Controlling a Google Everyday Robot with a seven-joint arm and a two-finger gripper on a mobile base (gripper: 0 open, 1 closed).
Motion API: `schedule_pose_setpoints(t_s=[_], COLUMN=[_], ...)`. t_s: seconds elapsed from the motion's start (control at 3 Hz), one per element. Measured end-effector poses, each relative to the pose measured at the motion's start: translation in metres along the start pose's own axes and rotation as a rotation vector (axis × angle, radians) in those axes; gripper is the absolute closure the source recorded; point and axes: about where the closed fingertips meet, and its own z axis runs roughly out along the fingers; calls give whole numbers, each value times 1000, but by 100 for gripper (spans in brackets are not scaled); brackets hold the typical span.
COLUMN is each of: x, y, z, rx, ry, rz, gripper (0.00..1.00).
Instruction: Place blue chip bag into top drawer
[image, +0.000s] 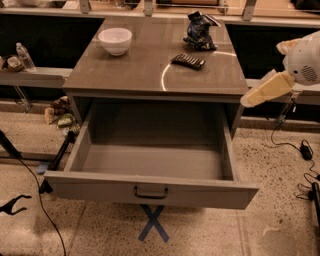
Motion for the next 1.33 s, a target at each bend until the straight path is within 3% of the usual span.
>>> schedule_pose_setpoints(t_s=[0.33, 0.67, 1.0, 1.33], x=[-10, -21, -21, -23], y=[-29, -50, -51, -72], z=[18, 16, 18, 46], rx=[99, 179, 183, 242], ry=[-118, -165, -167, -195], rz=[80, 86, 89, 143], gripper=[0, 0, 0, 0])
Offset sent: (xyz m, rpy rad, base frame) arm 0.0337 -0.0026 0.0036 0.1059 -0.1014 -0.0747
